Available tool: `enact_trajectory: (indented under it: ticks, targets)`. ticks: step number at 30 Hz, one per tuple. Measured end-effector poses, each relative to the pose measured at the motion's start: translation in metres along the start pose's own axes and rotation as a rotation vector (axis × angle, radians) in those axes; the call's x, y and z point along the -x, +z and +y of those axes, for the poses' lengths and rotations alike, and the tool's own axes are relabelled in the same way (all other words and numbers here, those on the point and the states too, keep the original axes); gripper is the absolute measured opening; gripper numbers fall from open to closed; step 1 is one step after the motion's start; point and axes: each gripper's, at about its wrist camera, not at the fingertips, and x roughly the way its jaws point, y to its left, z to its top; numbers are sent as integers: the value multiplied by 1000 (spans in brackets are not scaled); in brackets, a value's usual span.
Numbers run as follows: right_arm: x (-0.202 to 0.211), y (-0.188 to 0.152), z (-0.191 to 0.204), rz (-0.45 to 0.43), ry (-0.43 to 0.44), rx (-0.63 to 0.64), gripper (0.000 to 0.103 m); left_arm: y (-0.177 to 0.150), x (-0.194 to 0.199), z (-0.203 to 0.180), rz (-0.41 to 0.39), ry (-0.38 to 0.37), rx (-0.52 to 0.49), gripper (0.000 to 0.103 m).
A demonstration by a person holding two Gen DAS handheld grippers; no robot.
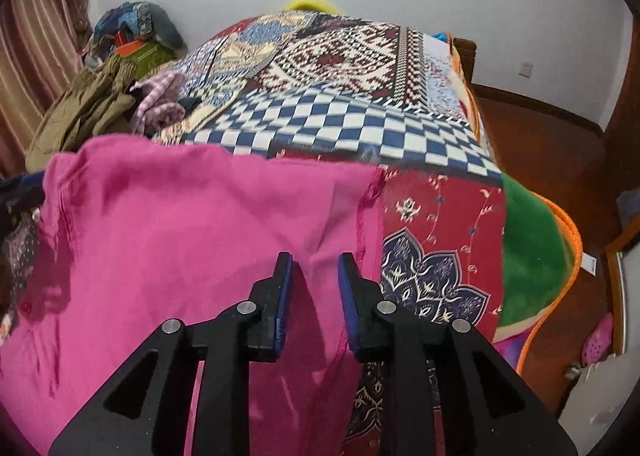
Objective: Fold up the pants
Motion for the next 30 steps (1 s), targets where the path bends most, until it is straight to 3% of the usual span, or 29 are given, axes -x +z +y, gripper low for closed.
enact_trajectory:
  ticks: [3, 8, 12, 13, 15, 16, 17, 30]
  targets:
    - [0, -2, 2, -5, 1, 10, 27, 11, -8, -1, 1, -40, 14, 60]
    - [-1, -1, 0, -4, 13, 14, 29, 24, -19, -4, 8, -30, 17, 58]
    - [-3, -4, 0, -2, 18, 25, 31, 25, -24, 3, 22, -17, 42, 49]
    - [-3, -4, 1, 0, 20, 26, 31, 24, -24, 5, 22, -18, 55, 45]
    - [-1, -2, -1, -1, 29, 22, 31, 23, -24, 10, 19, -4, 74, 26]
    - [0, -1, -2, -5, 34, 17, 31, 23, -24, 12, 18, 9, 74, 9]
    - [2, 1, -4, -12, 35, 8, 31, 22, -24, 13, 15, 15, 74, 5]
    - [-18, 29, -21, -8, 12, -75, 32, 12, -3, 12, -65, 112, 32, 4]
